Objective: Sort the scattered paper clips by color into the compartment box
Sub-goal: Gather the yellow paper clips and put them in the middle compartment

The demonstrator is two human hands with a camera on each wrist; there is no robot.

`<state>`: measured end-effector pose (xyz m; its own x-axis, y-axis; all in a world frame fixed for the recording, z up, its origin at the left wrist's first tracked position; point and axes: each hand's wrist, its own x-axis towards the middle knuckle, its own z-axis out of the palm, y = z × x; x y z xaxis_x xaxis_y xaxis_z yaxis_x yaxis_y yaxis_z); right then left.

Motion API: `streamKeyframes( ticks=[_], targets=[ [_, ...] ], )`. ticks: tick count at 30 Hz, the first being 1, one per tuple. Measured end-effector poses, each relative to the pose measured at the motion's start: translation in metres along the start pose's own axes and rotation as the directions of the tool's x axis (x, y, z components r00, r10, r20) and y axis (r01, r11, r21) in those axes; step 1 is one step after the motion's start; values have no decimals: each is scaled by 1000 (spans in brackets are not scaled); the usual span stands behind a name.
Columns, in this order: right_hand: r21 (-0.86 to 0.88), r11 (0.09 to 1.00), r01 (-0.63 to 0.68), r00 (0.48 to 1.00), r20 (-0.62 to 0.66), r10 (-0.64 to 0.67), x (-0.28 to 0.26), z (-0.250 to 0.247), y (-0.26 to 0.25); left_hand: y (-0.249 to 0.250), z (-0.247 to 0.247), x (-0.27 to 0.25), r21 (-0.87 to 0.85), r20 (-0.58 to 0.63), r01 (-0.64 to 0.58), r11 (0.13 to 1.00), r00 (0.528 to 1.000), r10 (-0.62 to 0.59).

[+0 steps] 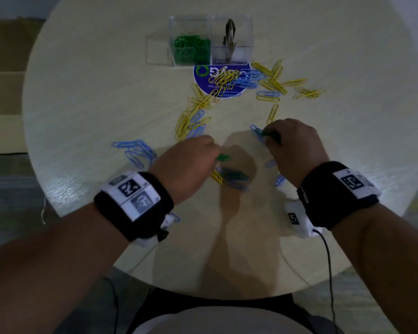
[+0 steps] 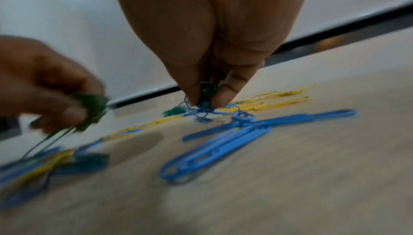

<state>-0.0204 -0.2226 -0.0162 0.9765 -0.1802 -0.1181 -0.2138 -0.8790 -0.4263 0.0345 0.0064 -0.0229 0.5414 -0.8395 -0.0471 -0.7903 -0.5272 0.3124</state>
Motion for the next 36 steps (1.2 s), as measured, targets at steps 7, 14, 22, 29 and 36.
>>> streamKeyframes(
  ticks=[7, 14, 22, 29, 36],
  targets=[
    [583, 773, -249, 947, -19, 320, -19, -4, -3, 3, 9, -42, -61, 130, 83, 995, 989, -75],
    [869, 217, -444, 860, 345, 377, -5, -12, -12, -6, -10, -49, -495, -24, 312, 811, 928, -372],
    [842, 337, -421, 887, 304, 348, 26, -14, -18, -20, -23, -10, -898, 297, 440, 19, 637, -712],
    [816, 452, -360, 927, 260, 270, 79, -26, -41, -58, -63, 47, -960, 197, 278, -23, 617, -762],
    [689, 709, -153, 978, 2, 210, 167, -40, -77, -107, -103, 108, -820, -270, 305, 484, 540, -797]
  ],
)
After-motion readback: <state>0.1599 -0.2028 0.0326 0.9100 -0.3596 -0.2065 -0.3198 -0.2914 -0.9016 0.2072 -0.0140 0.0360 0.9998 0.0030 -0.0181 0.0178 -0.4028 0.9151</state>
